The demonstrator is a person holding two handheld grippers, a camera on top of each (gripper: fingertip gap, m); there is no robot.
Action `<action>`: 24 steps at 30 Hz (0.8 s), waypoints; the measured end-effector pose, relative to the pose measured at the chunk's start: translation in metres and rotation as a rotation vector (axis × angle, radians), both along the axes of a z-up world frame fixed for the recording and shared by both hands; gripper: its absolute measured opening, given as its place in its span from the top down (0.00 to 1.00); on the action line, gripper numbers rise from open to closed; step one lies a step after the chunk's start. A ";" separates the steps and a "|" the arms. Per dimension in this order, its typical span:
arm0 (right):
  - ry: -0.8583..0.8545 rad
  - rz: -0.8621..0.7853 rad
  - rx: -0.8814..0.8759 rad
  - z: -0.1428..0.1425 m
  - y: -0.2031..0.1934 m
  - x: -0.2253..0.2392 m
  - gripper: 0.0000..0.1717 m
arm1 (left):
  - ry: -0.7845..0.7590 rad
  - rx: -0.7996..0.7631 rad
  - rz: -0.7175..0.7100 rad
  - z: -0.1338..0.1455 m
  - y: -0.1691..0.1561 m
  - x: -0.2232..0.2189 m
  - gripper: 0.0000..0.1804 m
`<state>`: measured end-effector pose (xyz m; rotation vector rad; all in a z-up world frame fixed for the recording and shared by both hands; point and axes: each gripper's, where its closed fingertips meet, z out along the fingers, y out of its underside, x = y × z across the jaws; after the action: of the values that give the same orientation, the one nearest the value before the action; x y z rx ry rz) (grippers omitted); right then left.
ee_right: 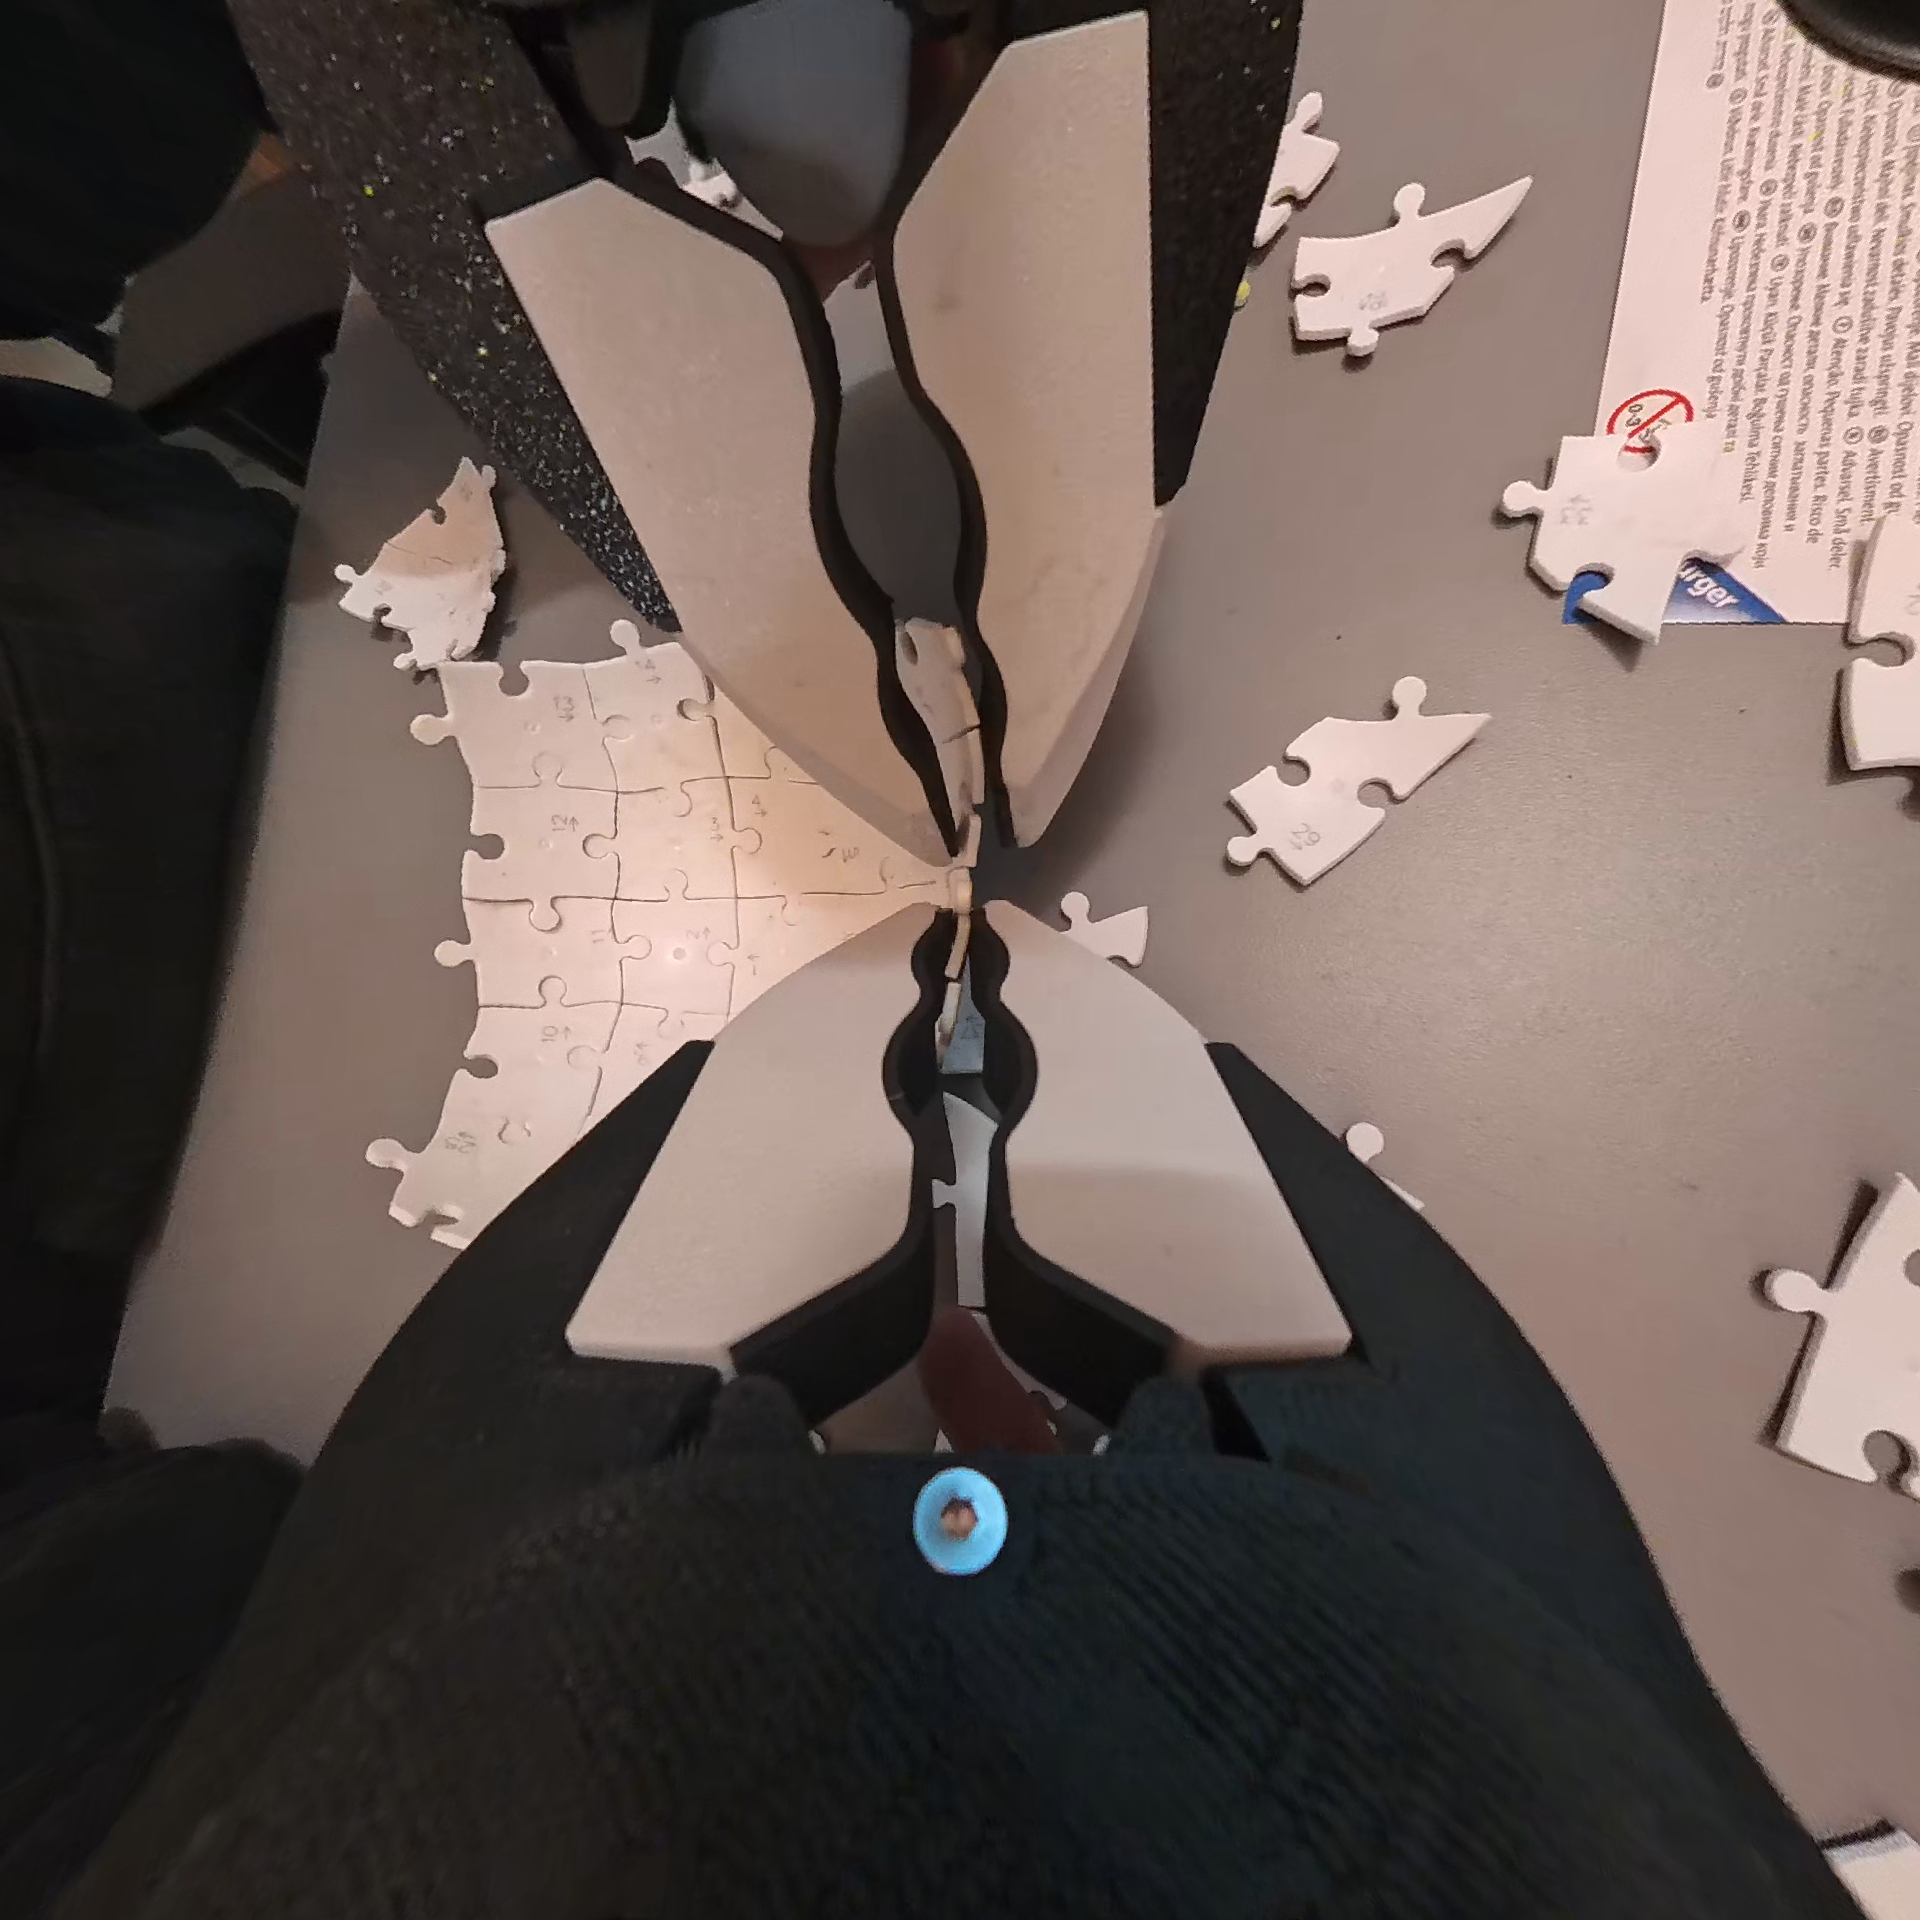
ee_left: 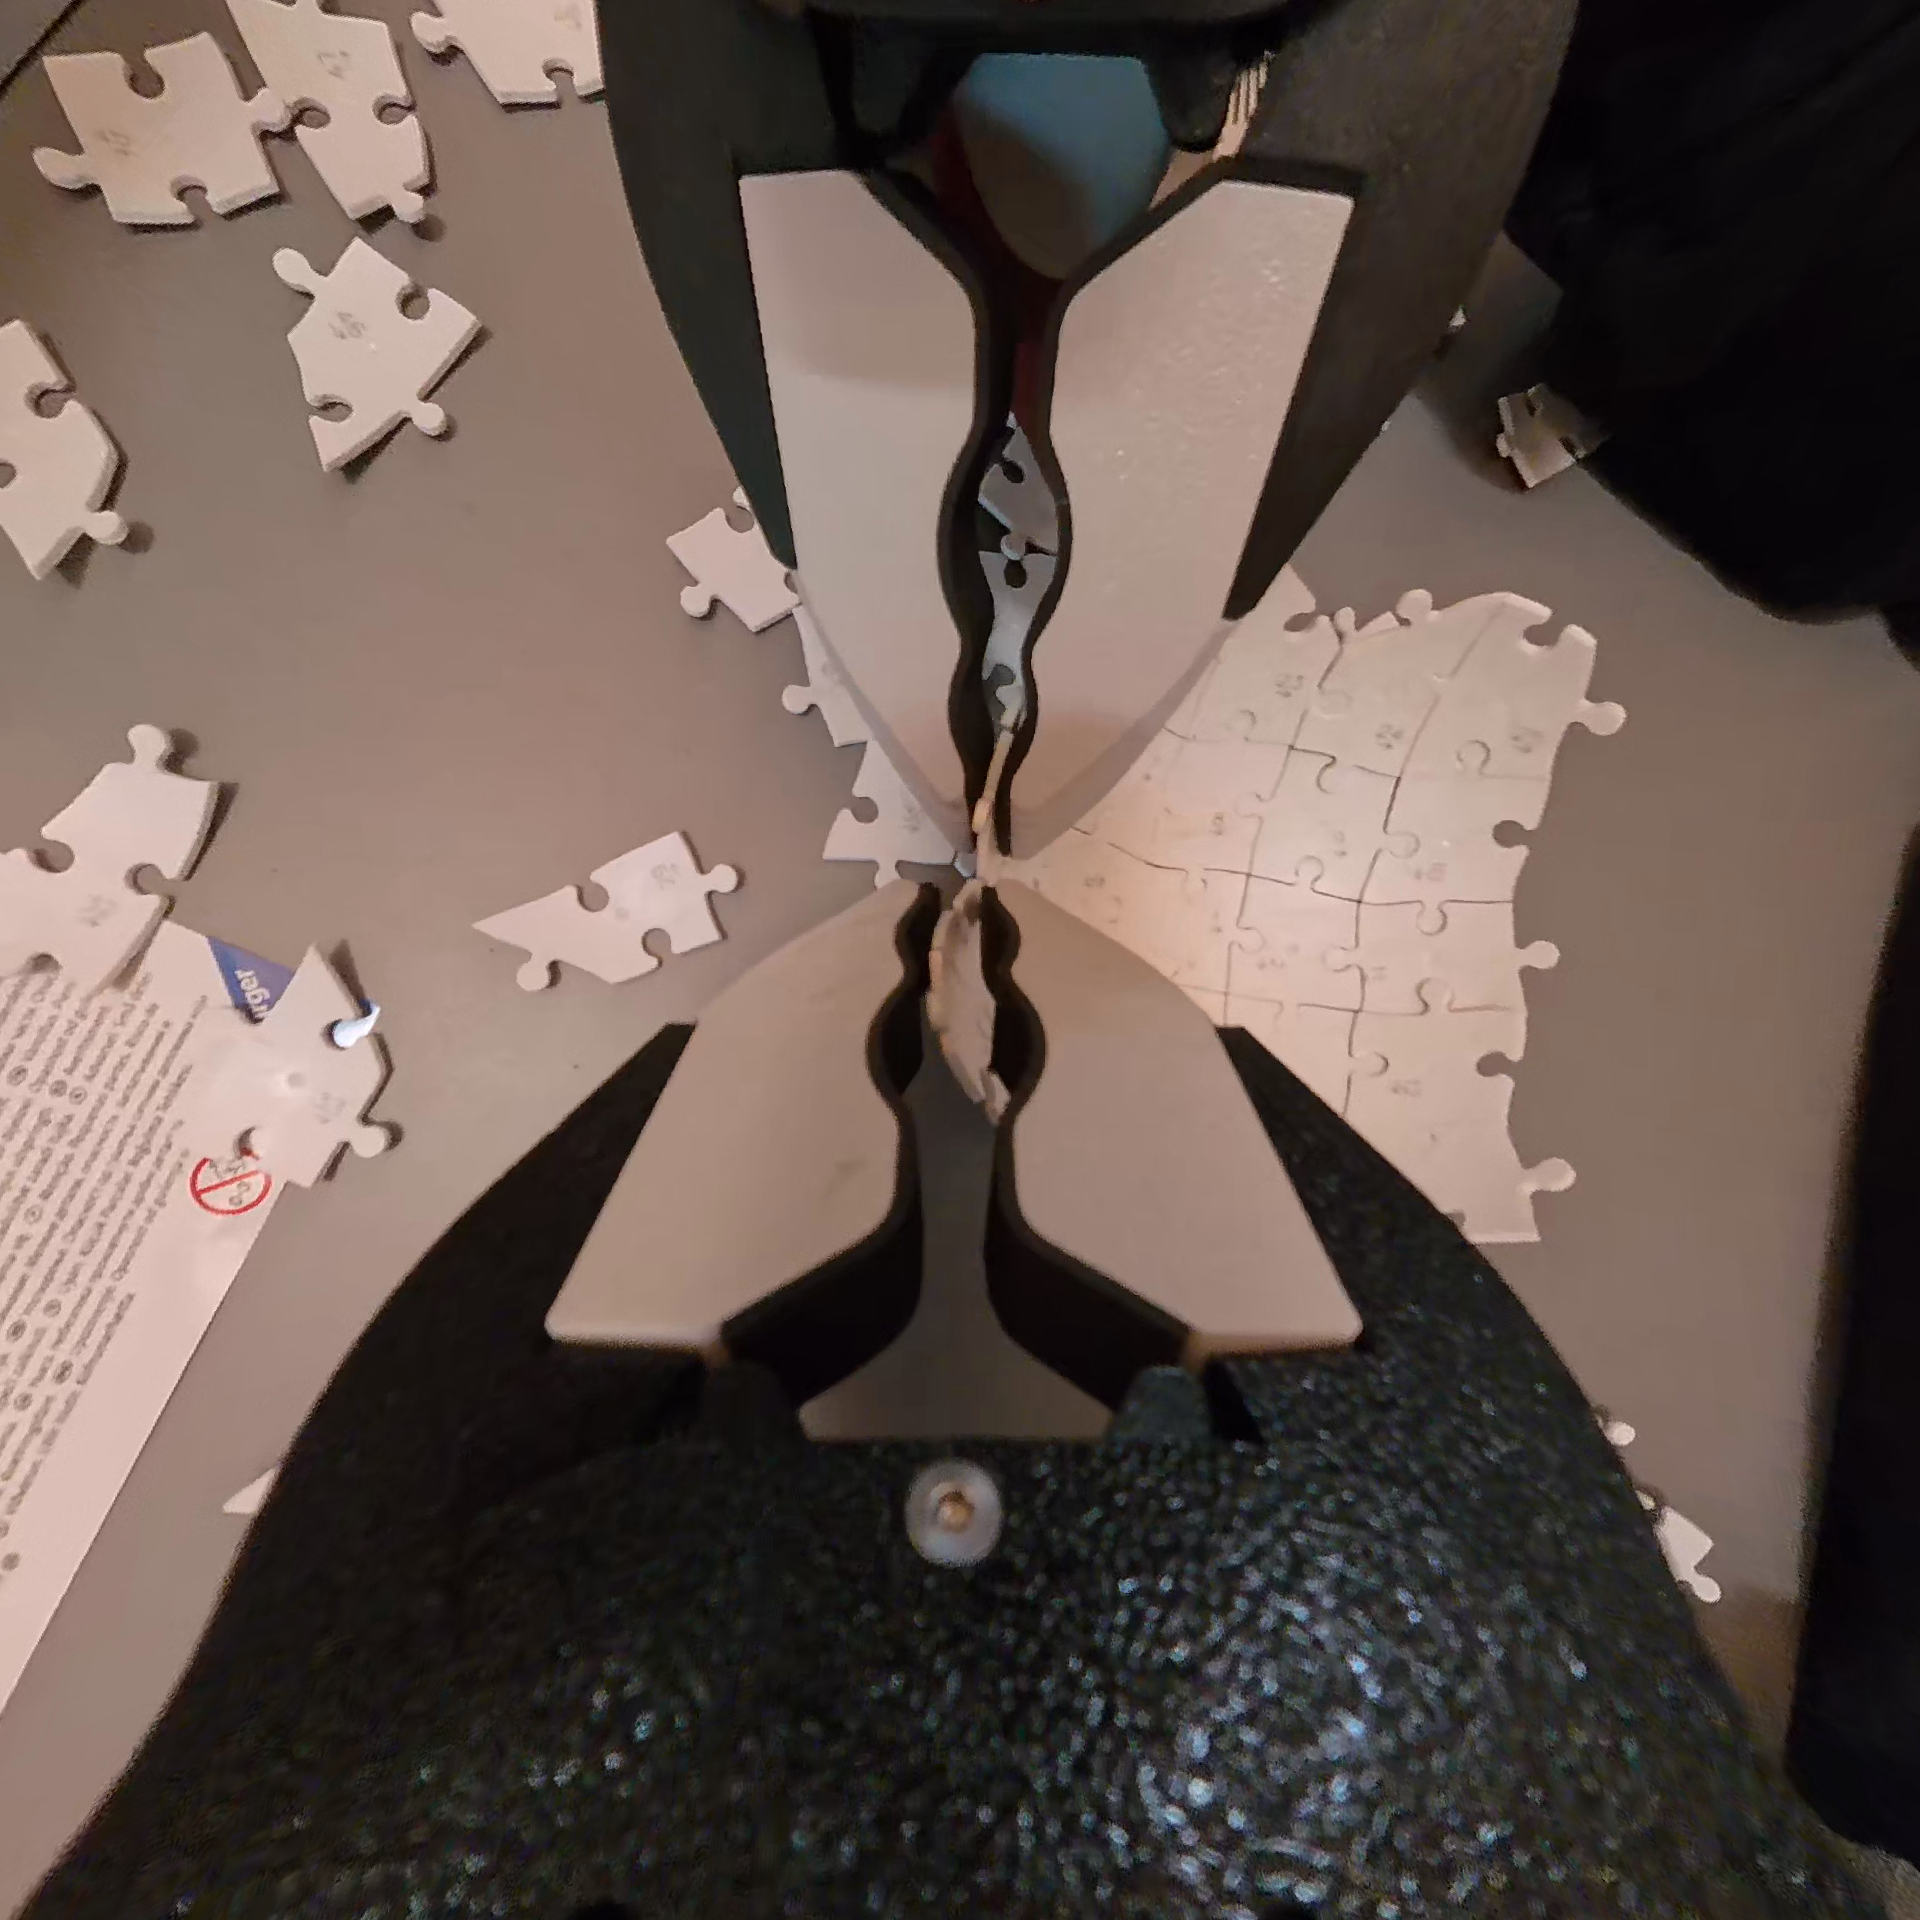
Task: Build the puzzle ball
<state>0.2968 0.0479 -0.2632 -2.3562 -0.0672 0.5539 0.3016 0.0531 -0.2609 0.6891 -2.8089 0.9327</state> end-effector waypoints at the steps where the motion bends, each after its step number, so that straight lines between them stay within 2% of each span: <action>1: 0.001 -0.001 -0.001 0.000 0.000 0.000 0.98 | 0.001 0.001 -0.001 0.000 0.000 0.000 0.96; 10: 0.002 -0.003 -0.007 0.000 -0.001 0.000 0.98 | 0.002 -0.007 -0.015 0.001 -0.002 -0.003 0.96; 17: 0.000 0.003 -0.007 0.001 -0.001 -0.001 0.98 | 0.074 0.017 -0.033 0.000 -0.003 -0.010 0.93; 24: -0.013 0.029 0.000 0.002 -0.001 -0.004 0.98 | 0.133 0.087 -0.053 -0.006 0.002 -0.015 0.96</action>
<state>0.2925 0.0472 -0.2610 -2.3620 -0.1071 0.5528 0.2867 0.0550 -0.2666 0.6580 -2.7489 0.7307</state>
